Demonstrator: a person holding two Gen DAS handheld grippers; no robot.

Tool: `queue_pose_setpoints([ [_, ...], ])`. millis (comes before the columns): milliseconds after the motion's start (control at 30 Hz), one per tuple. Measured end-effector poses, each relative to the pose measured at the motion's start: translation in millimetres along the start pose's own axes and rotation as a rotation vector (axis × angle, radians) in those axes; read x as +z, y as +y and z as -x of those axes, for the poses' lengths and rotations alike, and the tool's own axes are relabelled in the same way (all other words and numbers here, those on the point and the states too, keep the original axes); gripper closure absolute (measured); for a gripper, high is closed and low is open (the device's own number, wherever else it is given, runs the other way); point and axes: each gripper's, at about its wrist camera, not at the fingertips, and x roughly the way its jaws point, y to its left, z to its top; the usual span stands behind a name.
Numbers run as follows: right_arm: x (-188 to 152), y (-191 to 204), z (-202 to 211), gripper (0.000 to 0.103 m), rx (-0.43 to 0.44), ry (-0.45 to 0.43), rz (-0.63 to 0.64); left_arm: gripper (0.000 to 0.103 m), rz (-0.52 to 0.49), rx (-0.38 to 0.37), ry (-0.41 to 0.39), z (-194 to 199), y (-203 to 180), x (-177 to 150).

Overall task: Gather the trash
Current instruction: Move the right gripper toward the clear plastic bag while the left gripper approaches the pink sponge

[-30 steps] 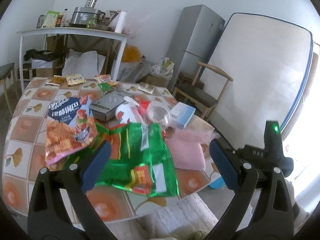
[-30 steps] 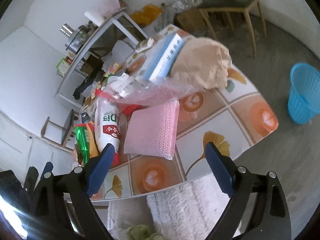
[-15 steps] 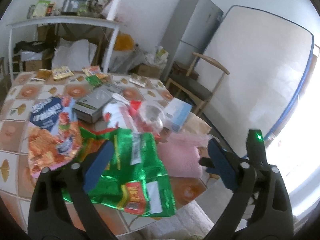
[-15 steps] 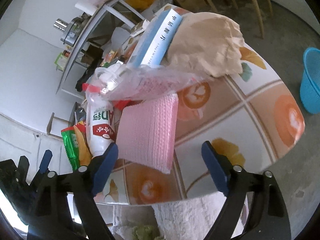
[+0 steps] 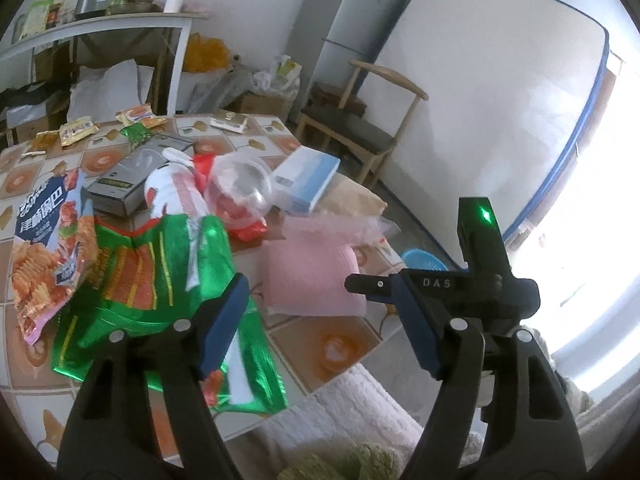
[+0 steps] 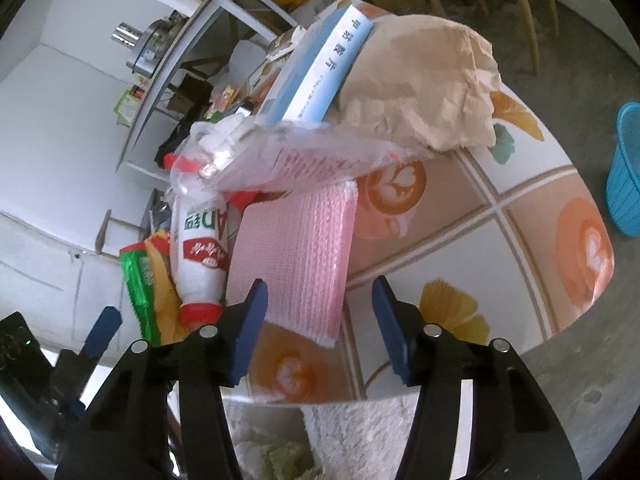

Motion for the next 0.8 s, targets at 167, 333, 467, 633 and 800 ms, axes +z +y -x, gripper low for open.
queue_pose_setpoints([
  [167,-7,0,24,0.049,-0.023,-0.033,0.079,0.033,-0.063,0.007,0.024,-8,-18,-9],
  [333,7,20,69,0.047,-0.117,-0.188,0.312,0.034,-0.113,0.017,0.053,-19,-35,-19],
  [467,21,56,71,0.029,-0.196,-0.227,0.601,0.034,-0.178,0.072,0.066,-30,-51,-29],
  [633,29,79,36,0.028,-0.27,-0.151,0.837,0.038,-0.255,0.14,0.097,-48,-66,-45],
  [800,27,86,11,0.045,-0.284,-0.081,0.882,0.043,-0.216,0.129,0.14,-58,-64,-53],
])
